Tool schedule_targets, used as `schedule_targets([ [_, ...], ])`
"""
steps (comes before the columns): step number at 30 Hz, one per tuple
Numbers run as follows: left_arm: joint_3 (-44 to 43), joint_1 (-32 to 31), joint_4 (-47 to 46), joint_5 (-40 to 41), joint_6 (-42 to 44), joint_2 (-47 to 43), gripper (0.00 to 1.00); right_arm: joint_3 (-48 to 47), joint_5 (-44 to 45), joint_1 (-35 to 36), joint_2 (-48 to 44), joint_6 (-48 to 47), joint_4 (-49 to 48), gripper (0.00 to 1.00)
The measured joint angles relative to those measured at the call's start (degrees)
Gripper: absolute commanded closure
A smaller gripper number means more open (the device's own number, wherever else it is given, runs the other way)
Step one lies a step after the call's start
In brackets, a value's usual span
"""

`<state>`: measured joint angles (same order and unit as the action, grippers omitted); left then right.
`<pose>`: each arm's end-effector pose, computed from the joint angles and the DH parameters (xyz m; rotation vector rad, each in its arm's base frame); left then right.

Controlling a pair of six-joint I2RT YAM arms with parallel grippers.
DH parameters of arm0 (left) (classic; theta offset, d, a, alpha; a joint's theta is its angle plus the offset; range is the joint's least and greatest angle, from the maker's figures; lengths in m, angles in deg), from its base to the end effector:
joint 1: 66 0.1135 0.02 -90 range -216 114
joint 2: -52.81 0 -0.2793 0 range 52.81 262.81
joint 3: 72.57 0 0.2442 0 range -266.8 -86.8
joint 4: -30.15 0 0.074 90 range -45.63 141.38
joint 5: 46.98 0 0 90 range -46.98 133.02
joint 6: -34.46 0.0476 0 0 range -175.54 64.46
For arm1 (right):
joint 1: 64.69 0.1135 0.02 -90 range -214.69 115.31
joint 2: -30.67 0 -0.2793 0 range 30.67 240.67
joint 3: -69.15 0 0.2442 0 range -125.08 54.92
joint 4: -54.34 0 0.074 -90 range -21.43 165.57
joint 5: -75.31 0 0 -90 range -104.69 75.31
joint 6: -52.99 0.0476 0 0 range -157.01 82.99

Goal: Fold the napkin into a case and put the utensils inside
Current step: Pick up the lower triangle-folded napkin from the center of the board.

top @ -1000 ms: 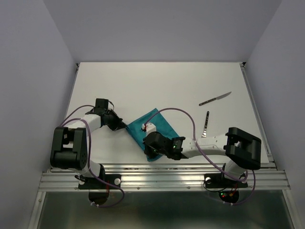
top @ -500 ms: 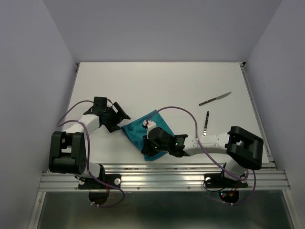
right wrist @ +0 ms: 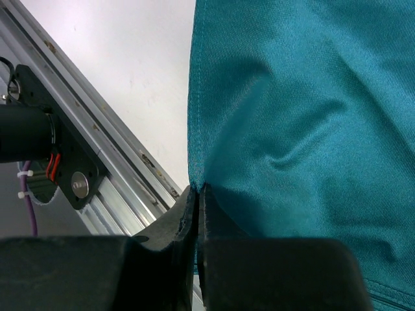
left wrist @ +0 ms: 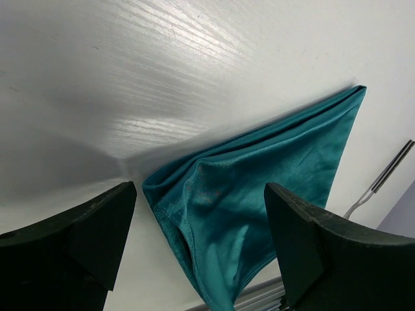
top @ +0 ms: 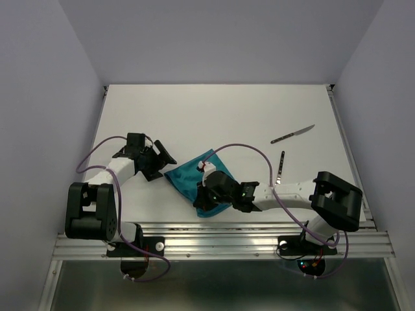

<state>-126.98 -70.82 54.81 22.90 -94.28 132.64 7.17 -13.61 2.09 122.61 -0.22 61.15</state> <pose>0.2651 -0.0388 0.1926 -0.5794 2.4560 -0.7542 0.1343 0.3107 0.1979 -0.6081 2.3140 0.9280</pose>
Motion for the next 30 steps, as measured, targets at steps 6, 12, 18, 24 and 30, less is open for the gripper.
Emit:
schedule_targets([
  [6,0.2,-0.8,0.1,1.1,1.5,0.0,0.07,0.9,-0.1,-0.5,-0.8,0.5,-0.7,0.99],
  [12,1.5,-1.1,0.2,1.6,2.3,-0.1,0.13,1.1,-0.1,-0.8,-0.8,1.0,-1.0,0.99],
  [18,2.4,-2.3,-0.2,1.5,2.1,-0.1,0.21,1.6,-0.2,-1.1,-1.2,1.3,-1.6,0.99],
  [24,2.8,-3.7,-1.5,1.4,1.4,0.0,0.26,1.7,-0.2,-1.2,-1.4,1.8,-2.3,0.99],
  [30,3.0,-4.3,-2.2,1.8,0.5,0.8,0.42,1.8,-0.3,-1.6,-2.4,2.2,-2.5,0.99],
])
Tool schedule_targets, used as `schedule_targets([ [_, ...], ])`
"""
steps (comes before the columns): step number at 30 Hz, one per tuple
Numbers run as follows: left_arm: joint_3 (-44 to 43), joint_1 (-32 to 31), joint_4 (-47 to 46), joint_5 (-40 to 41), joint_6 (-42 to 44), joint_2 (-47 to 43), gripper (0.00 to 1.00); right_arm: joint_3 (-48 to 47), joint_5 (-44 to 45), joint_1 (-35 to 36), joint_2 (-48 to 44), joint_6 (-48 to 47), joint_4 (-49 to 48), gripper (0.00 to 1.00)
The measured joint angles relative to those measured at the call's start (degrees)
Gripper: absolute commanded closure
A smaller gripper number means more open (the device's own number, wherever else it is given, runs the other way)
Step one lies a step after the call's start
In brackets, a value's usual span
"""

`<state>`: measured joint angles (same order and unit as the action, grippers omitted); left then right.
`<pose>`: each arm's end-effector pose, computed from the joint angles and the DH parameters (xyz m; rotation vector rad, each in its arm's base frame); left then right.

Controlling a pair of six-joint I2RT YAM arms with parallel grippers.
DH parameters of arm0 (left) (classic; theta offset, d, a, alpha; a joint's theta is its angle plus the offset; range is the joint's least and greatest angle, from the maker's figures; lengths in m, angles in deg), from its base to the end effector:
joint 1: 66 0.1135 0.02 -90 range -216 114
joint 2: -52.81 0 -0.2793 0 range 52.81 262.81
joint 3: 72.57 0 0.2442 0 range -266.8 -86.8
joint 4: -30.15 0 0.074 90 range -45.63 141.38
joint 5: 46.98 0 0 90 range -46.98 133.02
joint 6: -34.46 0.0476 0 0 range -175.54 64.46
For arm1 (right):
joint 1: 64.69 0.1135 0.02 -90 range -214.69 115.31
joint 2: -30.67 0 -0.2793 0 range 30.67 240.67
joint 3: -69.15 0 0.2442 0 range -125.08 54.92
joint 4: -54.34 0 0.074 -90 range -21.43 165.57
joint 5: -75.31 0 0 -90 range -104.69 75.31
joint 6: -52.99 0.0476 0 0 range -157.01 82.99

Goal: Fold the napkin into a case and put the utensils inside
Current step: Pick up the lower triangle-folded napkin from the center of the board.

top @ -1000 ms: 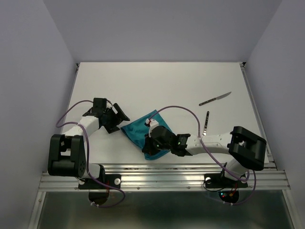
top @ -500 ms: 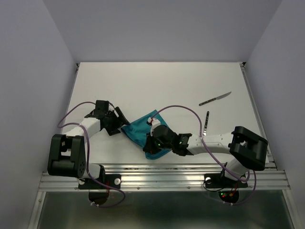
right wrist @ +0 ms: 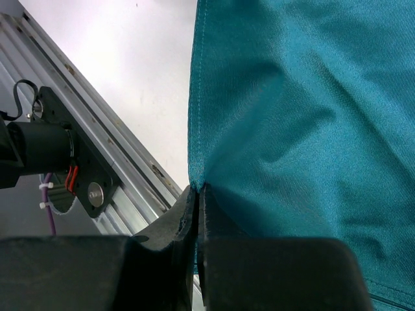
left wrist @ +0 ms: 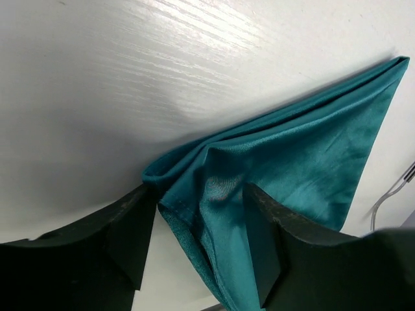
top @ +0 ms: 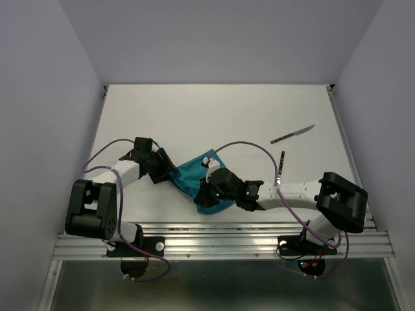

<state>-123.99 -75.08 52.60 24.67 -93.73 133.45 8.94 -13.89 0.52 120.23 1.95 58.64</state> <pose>0.2560 -0.0561 0.1764 -0.5036 2.5107 -0.7346 0.1398 0.3011 0.2057 -0.5241 2.2865 0.9812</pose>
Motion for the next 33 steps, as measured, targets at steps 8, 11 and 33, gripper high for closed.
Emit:
schedule_targets([
  [8,0.0,-0.2,-0.3,0.5,-0.9,0.3,1.00,0.1,-0.6,0.0,-0.5,0.1,-0.7,0.99],
  [11,0.0,-0.2,-0.2,0.6,-1.4,0.3,1.00,0.0,-1.2,0.0,-0.1,-0.4,-0.6,0.91],
  [33,0.0,-0.7,6.1,4.6,-5.7,-2.8,1.00,-22.5,14.5,5.8,15.2,-6.0,15.9,0.23],
])
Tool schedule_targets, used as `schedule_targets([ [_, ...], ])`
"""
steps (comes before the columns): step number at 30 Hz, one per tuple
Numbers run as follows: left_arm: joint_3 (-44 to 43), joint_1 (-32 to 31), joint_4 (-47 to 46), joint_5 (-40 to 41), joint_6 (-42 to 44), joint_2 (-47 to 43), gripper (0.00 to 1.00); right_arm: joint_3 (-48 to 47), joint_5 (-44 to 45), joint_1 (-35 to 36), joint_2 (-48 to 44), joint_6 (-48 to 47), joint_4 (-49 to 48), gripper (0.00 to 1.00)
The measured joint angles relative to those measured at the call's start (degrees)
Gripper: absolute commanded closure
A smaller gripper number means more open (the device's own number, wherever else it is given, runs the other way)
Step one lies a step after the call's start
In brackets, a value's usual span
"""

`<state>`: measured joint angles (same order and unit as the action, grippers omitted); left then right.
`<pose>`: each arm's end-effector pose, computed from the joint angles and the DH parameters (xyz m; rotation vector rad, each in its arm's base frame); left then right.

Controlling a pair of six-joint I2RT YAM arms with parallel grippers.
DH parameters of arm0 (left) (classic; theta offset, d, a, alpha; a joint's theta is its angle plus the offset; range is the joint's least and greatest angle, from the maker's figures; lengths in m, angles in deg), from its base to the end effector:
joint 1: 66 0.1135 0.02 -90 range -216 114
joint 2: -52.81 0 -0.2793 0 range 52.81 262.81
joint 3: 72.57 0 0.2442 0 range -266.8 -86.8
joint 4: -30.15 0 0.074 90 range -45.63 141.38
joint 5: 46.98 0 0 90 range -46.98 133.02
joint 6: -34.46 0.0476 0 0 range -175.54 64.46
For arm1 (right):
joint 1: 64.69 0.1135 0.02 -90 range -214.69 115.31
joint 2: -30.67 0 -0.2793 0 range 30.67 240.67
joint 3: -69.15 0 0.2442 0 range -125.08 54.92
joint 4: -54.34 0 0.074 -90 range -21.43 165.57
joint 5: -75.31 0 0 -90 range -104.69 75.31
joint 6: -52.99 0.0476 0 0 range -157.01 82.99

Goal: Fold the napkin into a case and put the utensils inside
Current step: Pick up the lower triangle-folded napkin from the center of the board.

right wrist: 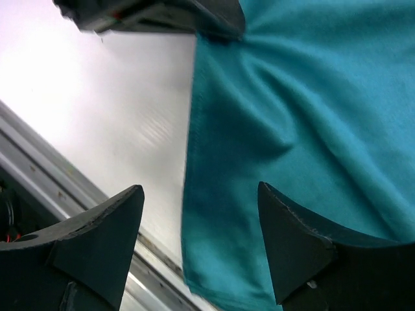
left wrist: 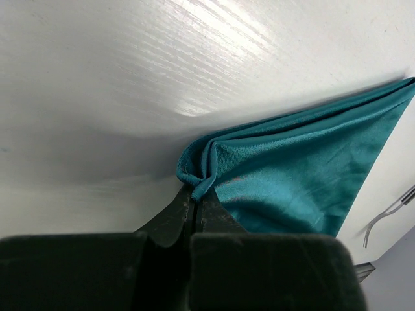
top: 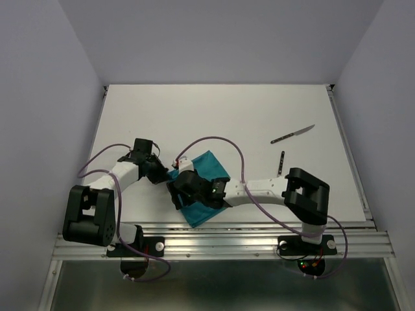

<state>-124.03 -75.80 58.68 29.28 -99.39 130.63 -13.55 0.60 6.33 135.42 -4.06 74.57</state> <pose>0.2435 -0.0535 0.1797 -0.6726 2.5382 -0.6567 0.1440 0.3800 0.2112 -0.6362 2.2729 0.6262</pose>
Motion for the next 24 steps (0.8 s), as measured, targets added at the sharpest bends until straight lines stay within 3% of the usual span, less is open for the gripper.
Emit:
schedule_targets([
  [12,0.0,-0.2,0.8,0.9,-0.2,0.0,1.00,-16.7,17.1,4.8,16.7,-3.0,9.9,0.27],
  [18,0.0,-0.2,0.8,1.0,-0.2,0.0,1.00,-20.3,23.8,6.2,19.9,-2.6,11.6,0.38],
  [20,0.0,-0.2,0.8,1.0,-0.2,0.0,1.00,-20.9,25.7,6.6,20.5,-2.5,11.7,0.52],
  [21,0.0,-0.2,0.8,1.0,-0.2,0.0,1.00,-20.9,26.9,6.7,20.6,-2.2,11.9,0.65],
  [24,0.0,-0.2,0.8,1.0,-0.2,-0.1,1.00,-20.7,28.9,6.6,20.7,-2.3,12.7,0.81],
])
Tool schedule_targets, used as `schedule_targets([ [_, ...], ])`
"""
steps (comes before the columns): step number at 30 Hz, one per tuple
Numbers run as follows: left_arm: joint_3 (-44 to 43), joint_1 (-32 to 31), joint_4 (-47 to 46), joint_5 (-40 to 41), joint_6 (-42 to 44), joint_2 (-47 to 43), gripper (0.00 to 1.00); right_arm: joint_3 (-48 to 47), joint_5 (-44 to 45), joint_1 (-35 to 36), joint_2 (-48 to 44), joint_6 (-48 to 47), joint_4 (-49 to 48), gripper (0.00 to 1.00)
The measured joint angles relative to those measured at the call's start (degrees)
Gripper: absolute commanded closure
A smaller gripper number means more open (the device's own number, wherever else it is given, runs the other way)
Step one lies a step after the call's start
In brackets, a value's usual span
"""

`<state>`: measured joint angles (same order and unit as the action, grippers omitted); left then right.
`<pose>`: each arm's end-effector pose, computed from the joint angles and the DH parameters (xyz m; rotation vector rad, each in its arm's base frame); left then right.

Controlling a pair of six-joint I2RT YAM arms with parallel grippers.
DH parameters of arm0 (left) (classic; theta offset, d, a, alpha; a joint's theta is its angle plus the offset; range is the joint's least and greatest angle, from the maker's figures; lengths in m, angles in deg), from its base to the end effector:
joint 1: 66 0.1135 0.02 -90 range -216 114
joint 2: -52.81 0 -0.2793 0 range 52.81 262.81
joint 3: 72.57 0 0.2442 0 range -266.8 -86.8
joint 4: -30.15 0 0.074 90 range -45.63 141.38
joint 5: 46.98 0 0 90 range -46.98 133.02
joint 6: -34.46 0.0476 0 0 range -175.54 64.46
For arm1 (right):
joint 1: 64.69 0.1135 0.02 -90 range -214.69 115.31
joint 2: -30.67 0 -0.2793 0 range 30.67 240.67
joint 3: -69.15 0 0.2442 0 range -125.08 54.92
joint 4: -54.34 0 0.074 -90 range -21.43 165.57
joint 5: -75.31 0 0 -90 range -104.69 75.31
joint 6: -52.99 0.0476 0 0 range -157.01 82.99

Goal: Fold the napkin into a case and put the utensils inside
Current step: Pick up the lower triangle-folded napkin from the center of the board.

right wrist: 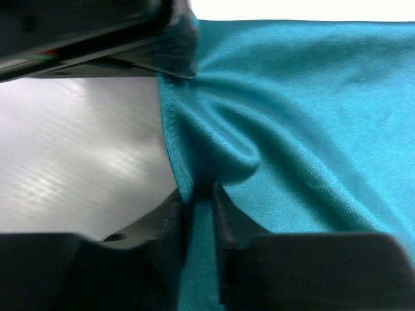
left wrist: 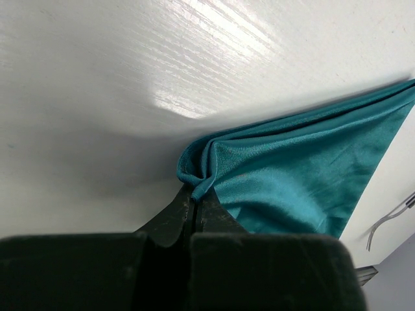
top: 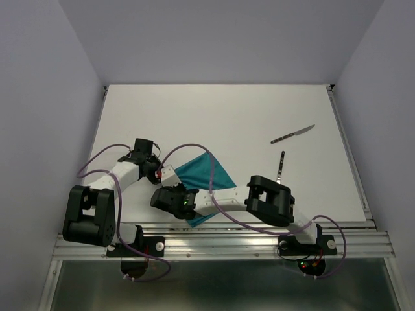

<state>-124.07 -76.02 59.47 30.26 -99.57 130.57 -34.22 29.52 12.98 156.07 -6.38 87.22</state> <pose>0.2422 -0.0535 0.1791 -0.6832 2.5458 -0.6331 0.1329 0.4524 0.1611 -0.6133 2.1105 0.0401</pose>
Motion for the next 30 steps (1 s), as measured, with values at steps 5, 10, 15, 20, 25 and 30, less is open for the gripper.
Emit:
schedule_targets([
  [5,0.0,0.0,0.0,0.0,0.0,-0.2,1.00,2.9,1.0,-0.2,-0.7,-2.3,-3.0,0.99],
  [10,0.0,-0.3,0.4,-0.5,0.0,-0.5,0.72,8.1,-3.3,-0.7,-4.2,-4.8,-7.8,0.99],
  [15,0.0,-0.4,0.6,-0.2,0.5,-1.1,0.51,12.7,-12.0,-2.4,-9.3,-5.0,-10.6,0.99],
  [20,-0.5,-0.4,0.7,0.2,1.0,-2.6,0.40,15.8,-21.2,-5.3,-12.2,-3.1,-13.7,0.99],
  [25,-1.8,-0.4,1.3,1.2,1.9,-3.5,0.34,19.8,-29.2,-9.2,-14.5,0.0,-17.1,0.99],
  [30,-3.3,-0.4,2.6,2.6,2.9,-5.3,0.34,22.9,-36.1,-12.2,-16.2,3.1,-20.0,0.99],
])
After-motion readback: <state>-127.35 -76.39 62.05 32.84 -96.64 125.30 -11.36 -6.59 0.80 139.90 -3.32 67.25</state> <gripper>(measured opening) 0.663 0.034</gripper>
